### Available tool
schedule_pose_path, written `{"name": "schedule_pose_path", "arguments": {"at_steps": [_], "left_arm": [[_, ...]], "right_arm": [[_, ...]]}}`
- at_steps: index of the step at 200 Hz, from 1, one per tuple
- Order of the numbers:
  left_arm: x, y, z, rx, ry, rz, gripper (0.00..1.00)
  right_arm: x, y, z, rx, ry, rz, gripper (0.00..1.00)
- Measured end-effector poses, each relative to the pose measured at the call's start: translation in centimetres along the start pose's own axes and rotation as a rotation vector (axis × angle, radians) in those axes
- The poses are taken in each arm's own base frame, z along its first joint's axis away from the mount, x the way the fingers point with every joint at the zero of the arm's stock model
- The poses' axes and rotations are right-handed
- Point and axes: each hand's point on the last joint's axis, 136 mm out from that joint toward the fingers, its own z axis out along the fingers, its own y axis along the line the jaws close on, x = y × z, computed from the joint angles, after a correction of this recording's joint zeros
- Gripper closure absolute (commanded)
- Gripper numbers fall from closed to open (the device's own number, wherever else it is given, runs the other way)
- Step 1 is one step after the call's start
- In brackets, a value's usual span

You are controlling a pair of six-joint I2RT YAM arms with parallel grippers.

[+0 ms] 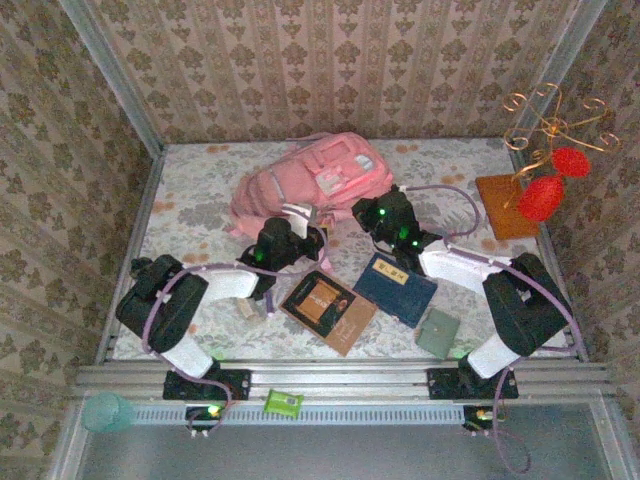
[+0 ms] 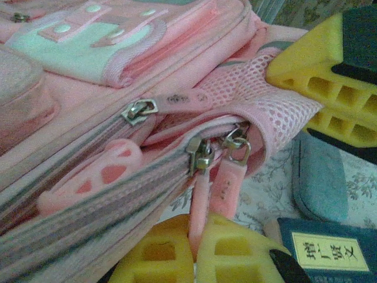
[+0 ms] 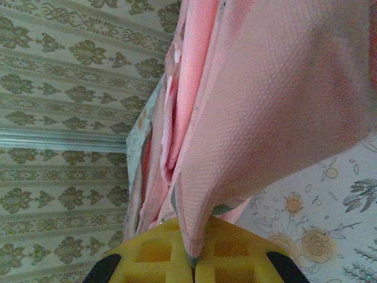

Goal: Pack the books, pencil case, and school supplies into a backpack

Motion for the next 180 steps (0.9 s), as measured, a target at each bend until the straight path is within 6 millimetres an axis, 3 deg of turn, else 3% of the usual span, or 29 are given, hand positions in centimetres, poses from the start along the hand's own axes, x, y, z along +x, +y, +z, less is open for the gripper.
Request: {"name": "schedule_pose_path", "arguments": {"at_steps": [74, 112, 159, 180], "left_arm": [[0.8, 0.3, -1.5, -0.021, 0.092, 0.01, 1.0], [1.5, 1.1, -1.6, -0.039, 0.155, 0.006, 1.0], [1.2, 1.3, -1.5, -0.031, 0.2, -0.001, 1.0], [1.5, 2.3, -1.9, -0.042, 0.223, -0.023, 1.0]], "right_arm": [[-0.2, -1.3, -0.1, 0.024, 0.062, -0.162, 1.0], [-1.6, -2.7, -0.1, 0.067, 0.061, -0.219, 1.0], [-2.3, -2.6, 0.0, 0.108, 0.078, -0.33, 1.0], [-3.4, -3.2, 0.5, 0.147, 0.094, -0.387, 1.0]]}}
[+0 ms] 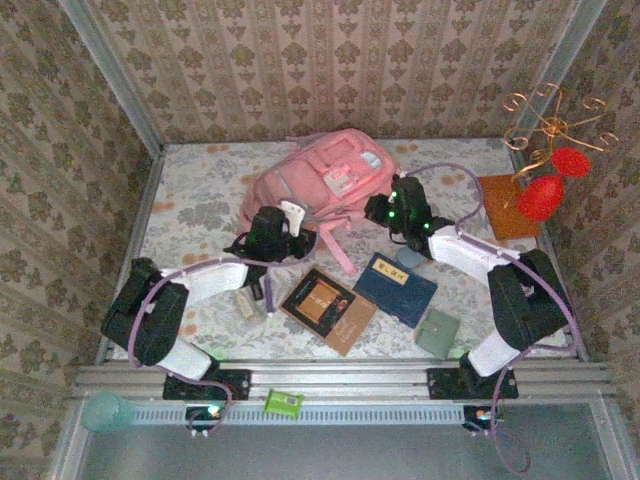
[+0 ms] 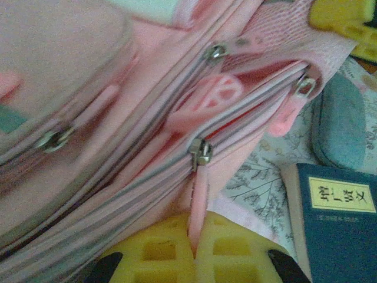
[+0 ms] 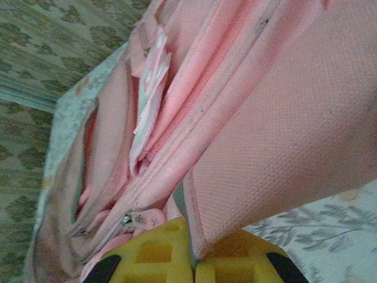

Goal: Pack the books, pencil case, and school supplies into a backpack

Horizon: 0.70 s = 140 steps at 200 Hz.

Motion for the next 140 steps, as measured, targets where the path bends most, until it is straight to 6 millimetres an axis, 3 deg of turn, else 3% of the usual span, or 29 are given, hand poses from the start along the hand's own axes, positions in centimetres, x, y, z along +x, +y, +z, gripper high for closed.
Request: {"name": "schedule_pose_path", "arguments": {"at_steps": [37, 73, 104, 140], "left_arm": [[0.3, 0.0, -0.5, 0.044, 0.028, -0.022, 1.0], [0.9, 0.2, -0.6, 0.056, 0.057, -0.038, 1.0], [1.4, 0.6, -0.7, 0.035, 0.091, -0.043, 1.0], [2.3, 1.7, -0.9, -0.043, 0.151, -0.015, 1.0]], "right_arm": [[-0.4, -2.4, 2.3, 0.029, 0.103, -0.049, 1.0], [0.0, -2.6, 4.2, 0.007, 0.192, -0.083, 1.0], [0.2, -2.7, 4.4, -0.003, 0.213, -0.107, 1.0], [-0.4, -4.2, 4.2, 0.028, 0.208, -0.14, 1.0]]}}
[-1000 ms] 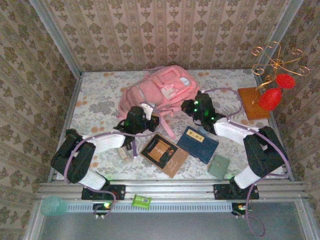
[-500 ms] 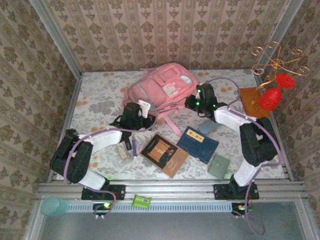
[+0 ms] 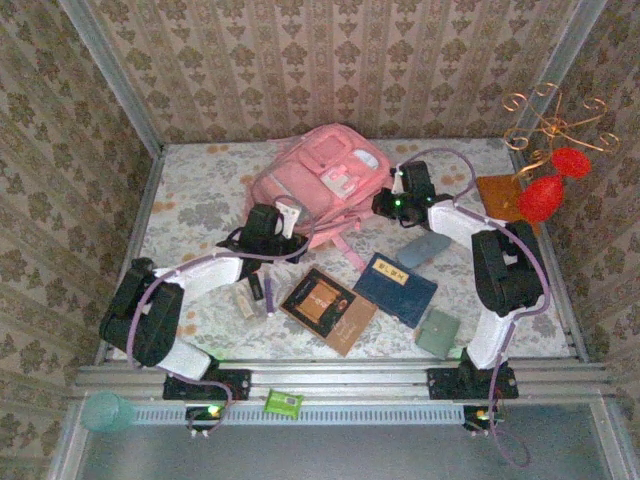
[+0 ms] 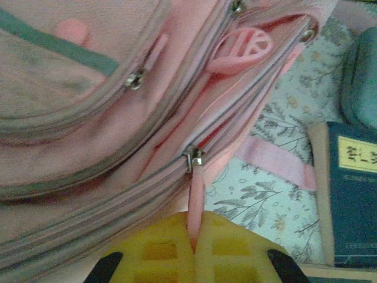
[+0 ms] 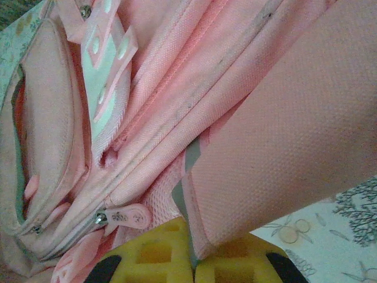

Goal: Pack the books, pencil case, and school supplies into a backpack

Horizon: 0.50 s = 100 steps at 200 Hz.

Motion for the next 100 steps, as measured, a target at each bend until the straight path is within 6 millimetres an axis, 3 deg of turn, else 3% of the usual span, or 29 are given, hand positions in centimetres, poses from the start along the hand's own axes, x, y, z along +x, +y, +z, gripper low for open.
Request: {"name": "schedule_pose_path", "arguments": {"at_steps": [54, 100], "left_arm": [[-0.1, 0.2, -0.2, -0.034, 0.021, 0.011, 1.0], [-0.5, -0.5, -0.6, 0.01, 0.011, 0.015, 1.0]], "right_arm": [[-0.7, -1.3, 0.0, 0.045, 0.022, -0.016, 1.0], [-2.0, -2.3, 2.1, 0.083, 0.091, -0.014, 0.97]]}}
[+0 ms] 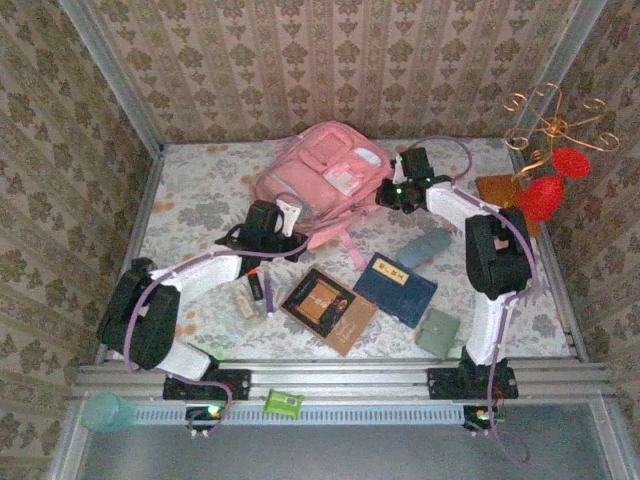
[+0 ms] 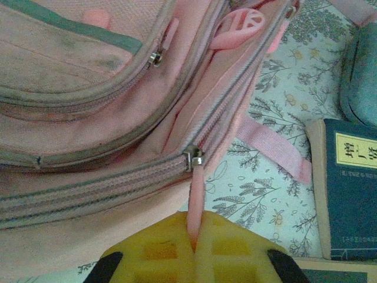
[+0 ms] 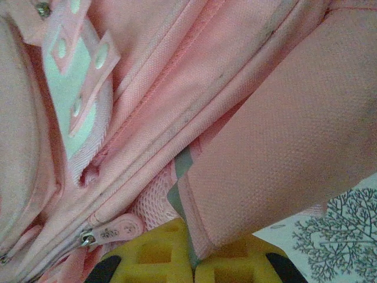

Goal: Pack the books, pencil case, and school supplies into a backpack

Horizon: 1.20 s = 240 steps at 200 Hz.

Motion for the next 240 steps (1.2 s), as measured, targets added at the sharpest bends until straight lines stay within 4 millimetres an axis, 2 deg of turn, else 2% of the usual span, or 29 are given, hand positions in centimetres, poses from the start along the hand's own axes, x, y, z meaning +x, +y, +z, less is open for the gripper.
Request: {"name": "schedule_pose_path", "arguments": {"at_steps": [22, 43, 62, 78, 90, 110, 123, 140, 159, 183, 221, 240], "left_arm": [[0.0, -1.1, 0.1, 0.037, -0.001, -0.01, 1.0], [-0.2, -1.7, 0.3, 0.06, -0.008, -0.043, 1.0], [-0.2, -2.0, 0.6, 0.063, -0.005, -0.065, 1.0], [0.1, -2.1, 0.9, 0.056, 0.005, -0.079, 1.0], [0.3, -2.2, 1.1, 0.054, 0.009, -0.086, 1.0], [0.3, -2.5, 1.5, 0.058, 0.007, -0.089, 1.0], [0.4, -2.6, 1.7, 0.06, 0.008, -0.094, 1.0], [0.1, -2.7, 1.7, 0.065, 0.0, -0.095, 1.0], [0.0, -2.8, 1.7, 0.068, -0.007, -0.094, 1.0], [0.0, -2.9, 1.7, 0.069, -0.007, -0.094, 1.0], [0.0, -3.3, 1.8, 0.077, -0.008, -0.086, 1.0], [0.0, -3.3, 1.8, 0.079, -0.008, -0.085, 1.0]], "right_arm": [[-0.5, -0.2, 0.7, 0.011, 0.023, 0.001, 0.85], [-1.6, -0.7, 0.3, 0.033, -0.005, -0.014, 0.71], [-2.2, -1.4, -1.1, 0.065, -0.049, -0.024, 0.62], [-1.8, -1.4, -3.4, 0.089, -0.085, -0.027, 0.58], [-1.2, -0.7, -5.1, 0.075, -0.113, -0.032, 0.54], [1.2, 2.8, -6.6, -0.029, -0.139, -0.025, 0.47], [3.6, 5.2, -6.2, -0.103, -0.113, -0.012, 0.42], [7.2, 7.8, -4.6, -0.181, -0.038, 0.027, 0.41], [9.7, 8.9, -2.9, -0.229, 0.026, 0.092, 0.4], [10.7, 8.5, -1.4, -0.232, 0.059, 0.166, 0.39], [11.1, 9.0, -0.4, -0.254, 0.059, 0.22, 0.42], [11.1, 9.0, 0.1, -0.264, 0.057, 0.236, 0.47]]}}
